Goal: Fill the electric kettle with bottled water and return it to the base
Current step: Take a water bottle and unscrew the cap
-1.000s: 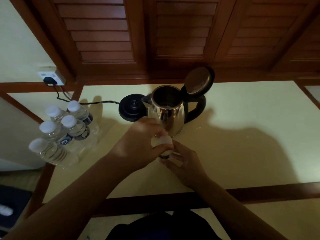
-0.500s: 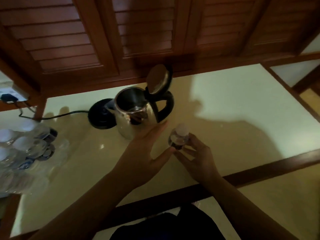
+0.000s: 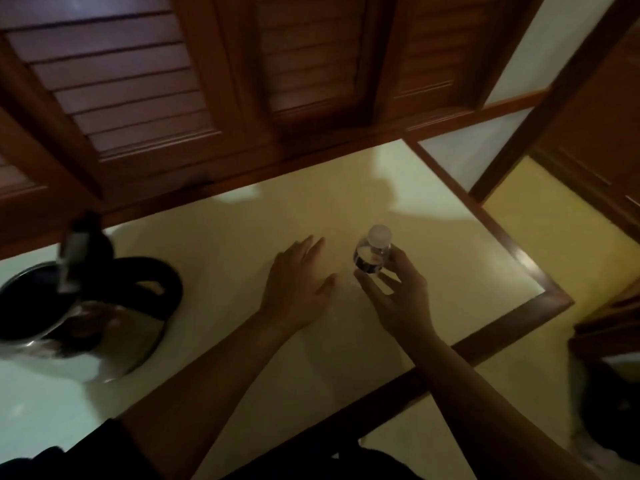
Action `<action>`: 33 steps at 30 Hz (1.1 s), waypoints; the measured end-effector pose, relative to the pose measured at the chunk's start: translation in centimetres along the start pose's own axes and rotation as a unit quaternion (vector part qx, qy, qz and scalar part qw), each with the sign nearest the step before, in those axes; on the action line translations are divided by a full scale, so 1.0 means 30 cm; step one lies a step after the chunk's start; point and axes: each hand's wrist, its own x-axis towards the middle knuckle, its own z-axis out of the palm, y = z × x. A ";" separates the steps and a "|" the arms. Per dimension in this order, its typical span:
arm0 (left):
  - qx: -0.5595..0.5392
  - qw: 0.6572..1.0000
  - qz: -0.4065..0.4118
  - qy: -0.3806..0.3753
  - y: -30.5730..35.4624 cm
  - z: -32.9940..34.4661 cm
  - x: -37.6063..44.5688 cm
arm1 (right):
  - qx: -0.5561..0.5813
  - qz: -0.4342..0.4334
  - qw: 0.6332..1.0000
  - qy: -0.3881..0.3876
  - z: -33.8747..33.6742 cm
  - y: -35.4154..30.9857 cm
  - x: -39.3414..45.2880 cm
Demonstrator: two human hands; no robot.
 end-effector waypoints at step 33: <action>0.110 0.988 -0.075 0.079 0.130 0.213 0.563 | -0.060 -0.024 0.998 0.023 -0.261 0.296 1.179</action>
